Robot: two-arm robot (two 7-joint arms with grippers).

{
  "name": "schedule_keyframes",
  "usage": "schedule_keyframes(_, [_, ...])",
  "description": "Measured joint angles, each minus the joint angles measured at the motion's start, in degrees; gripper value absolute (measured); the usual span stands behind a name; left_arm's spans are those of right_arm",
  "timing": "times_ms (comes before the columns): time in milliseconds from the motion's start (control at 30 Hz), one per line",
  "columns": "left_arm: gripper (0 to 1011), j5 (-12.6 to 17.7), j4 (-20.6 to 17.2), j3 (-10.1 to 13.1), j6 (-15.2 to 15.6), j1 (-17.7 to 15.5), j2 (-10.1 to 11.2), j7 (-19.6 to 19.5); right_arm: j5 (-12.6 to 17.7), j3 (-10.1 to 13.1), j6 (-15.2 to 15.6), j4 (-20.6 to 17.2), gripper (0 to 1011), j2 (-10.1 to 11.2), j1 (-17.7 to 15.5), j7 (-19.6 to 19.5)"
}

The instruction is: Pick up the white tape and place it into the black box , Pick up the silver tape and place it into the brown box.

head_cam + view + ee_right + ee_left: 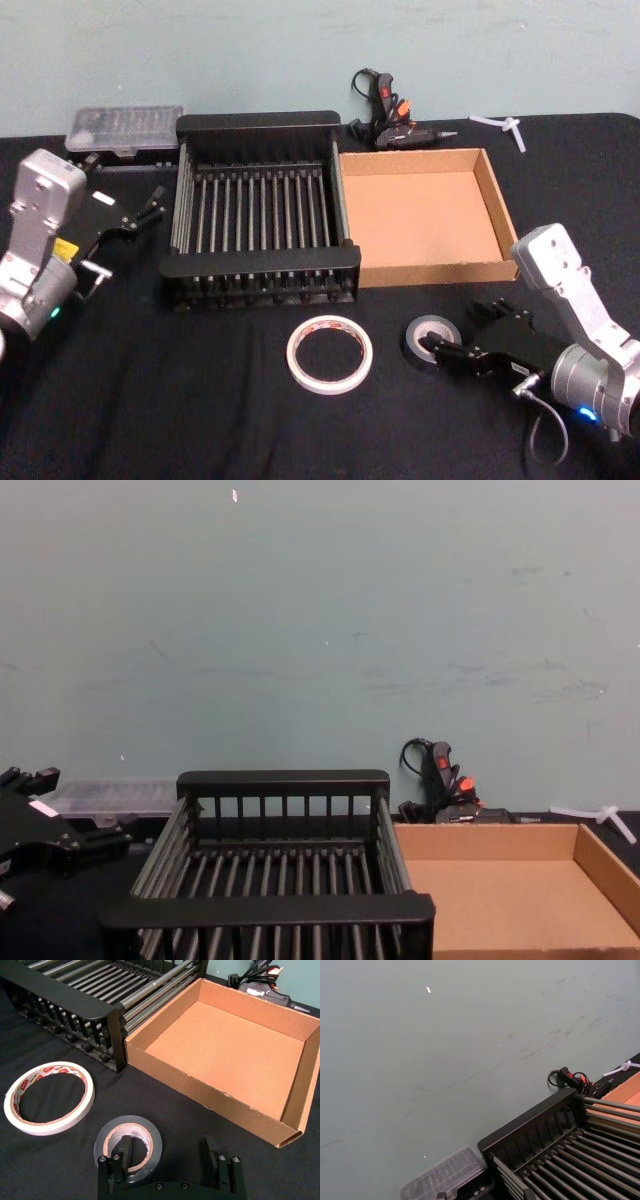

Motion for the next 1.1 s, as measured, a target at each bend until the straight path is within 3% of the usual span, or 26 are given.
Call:
schedule_keyframes(800, [1001,0.0,0.0,0.0,0.0,0.0,0.0,0.0,0.1,0.0,0.1,0.0,223,0.1,-0.1,-0.1])
schedule_keyframes(1100, [1002,0.0,0.0,0.0,0.0,0.0,0.0,0.0,0.1,0.0,0.1,0.0,160,0.1,-0.1,-0.1])
